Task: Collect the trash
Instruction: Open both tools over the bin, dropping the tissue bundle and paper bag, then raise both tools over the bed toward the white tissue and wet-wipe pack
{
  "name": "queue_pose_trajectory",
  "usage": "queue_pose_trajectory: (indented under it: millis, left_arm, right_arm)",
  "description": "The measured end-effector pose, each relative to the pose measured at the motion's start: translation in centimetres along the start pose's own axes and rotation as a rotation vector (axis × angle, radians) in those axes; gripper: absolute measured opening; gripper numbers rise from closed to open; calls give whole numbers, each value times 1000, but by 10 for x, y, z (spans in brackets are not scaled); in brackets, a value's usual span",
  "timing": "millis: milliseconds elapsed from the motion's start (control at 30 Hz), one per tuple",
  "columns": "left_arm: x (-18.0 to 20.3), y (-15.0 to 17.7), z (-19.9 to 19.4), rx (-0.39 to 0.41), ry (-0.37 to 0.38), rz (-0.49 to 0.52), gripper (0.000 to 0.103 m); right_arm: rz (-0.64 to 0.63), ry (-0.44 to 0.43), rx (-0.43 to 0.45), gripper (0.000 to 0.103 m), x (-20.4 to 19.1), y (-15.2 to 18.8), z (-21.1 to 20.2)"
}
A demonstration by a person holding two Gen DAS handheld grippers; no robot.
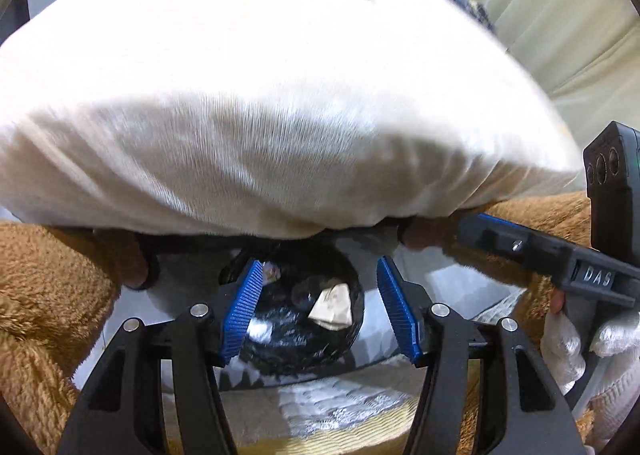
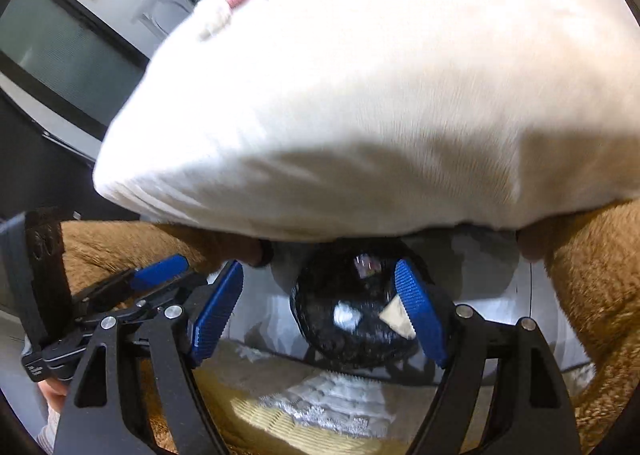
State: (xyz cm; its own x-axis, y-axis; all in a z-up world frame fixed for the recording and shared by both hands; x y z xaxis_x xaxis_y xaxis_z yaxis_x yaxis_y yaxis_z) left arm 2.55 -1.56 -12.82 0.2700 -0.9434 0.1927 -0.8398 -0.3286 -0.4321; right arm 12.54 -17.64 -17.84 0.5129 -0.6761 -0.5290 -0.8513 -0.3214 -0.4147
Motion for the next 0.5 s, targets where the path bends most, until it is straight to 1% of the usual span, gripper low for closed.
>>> queue_pose_trajectory:
  millis: [133,300,333,367,433,500]
  left_arm:
    - [-1,-6,-17,68,32,-2,58]
    - [-3,-20,-31,120,39,4,59]
    - [-5,-24,-35,130,38,8,65]
    - [-6,-29,-39,143,38,9,69]
    - [-9,-39,-47,168,29,7,70]
    - [-12,-49,-54,202,17,5,70]
  right_arm:
    - [-42,-20,80,78,-7,-8,-22]
    - [-115,-19,144,78,-18,-27,-41]
    - [-134,-17,155,78,-21,-32,-45]
    - [-154,-16,164,78,-24,-36,-47]
    - [-198,-9,184,78,-31,-47,-51]
    - [-229,-2,201,83,-37,-62,-52]
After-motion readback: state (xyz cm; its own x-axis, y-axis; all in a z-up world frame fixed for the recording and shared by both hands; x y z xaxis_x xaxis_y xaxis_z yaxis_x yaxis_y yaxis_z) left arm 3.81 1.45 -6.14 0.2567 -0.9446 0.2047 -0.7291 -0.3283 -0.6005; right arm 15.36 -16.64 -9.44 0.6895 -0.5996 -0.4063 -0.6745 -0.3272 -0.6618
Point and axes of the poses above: each gripper's, at about its wrist camera, not at the fingertips, and z roughly the way its jaws point, x to its right, y to its underside, the point moved 2 cm from there along z, roughly the way its jaws point, and after that the axes turned 8 degrees about -y, right-handed, at the moved point
